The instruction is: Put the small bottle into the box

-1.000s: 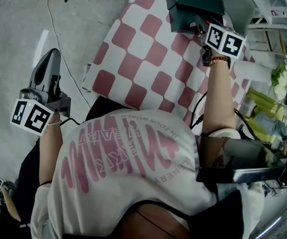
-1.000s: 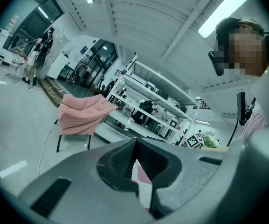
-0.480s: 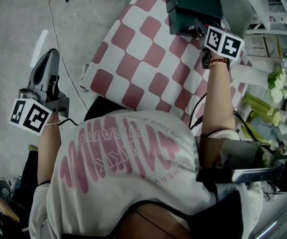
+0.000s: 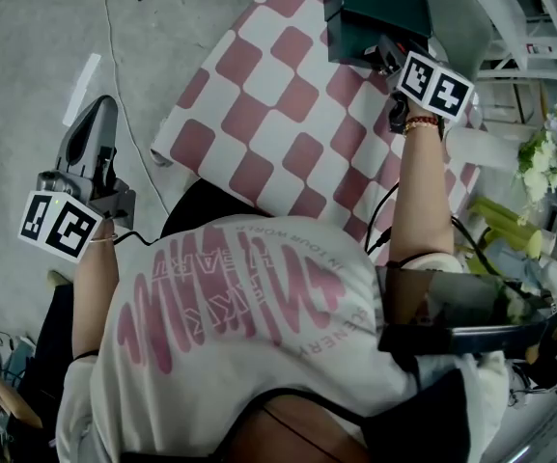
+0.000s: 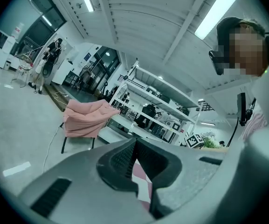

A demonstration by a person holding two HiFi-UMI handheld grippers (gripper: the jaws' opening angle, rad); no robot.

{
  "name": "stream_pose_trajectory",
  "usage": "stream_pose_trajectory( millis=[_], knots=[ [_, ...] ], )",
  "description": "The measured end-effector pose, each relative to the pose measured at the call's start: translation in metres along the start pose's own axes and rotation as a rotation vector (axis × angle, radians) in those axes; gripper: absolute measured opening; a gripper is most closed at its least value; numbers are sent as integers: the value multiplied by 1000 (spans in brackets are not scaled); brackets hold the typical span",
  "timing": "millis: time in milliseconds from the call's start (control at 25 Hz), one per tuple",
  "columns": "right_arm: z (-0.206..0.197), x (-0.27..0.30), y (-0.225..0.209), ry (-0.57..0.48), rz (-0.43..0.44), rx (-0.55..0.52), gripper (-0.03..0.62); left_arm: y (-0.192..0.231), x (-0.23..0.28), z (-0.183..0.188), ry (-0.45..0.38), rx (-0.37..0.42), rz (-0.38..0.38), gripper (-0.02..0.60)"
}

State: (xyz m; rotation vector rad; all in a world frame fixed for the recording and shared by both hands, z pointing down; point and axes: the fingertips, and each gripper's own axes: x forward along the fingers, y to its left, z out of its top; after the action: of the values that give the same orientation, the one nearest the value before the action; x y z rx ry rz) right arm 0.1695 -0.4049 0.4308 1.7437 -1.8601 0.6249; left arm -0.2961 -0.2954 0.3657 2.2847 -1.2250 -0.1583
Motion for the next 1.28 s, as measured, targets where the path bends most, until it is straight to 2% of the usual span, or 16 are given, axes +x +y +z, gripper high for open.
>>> stream_pose_trajectory(
  millis=[80,160,400,520,680,960,1280],
  knots=[
    [-1,-8,-4,-19,1,17,220,-8,-10,-2,-10,1,16,8],
    [-1,-14,-8,-40,4,38,168,-18,-19,-4,-20,0,30,6],
    [-12,-29,-13,-56,26,97,132,-45,-43,-12,-38,8,50,7],
    [-17,-37,-19,-69,19,135,88,-58,-50,-16,-42,14,41,6],
    [-18,-52,-20,-106,18,169,62,-69,-60,-18,-51,26,33,8],
    [-10,-100,-7,-235,52,144,28,-100,-72,-25,-74,42,13,6],
    [21,-189,18,-482,206,126,8,-157,-59,-24,-98,75,-74,8]
  ],
)
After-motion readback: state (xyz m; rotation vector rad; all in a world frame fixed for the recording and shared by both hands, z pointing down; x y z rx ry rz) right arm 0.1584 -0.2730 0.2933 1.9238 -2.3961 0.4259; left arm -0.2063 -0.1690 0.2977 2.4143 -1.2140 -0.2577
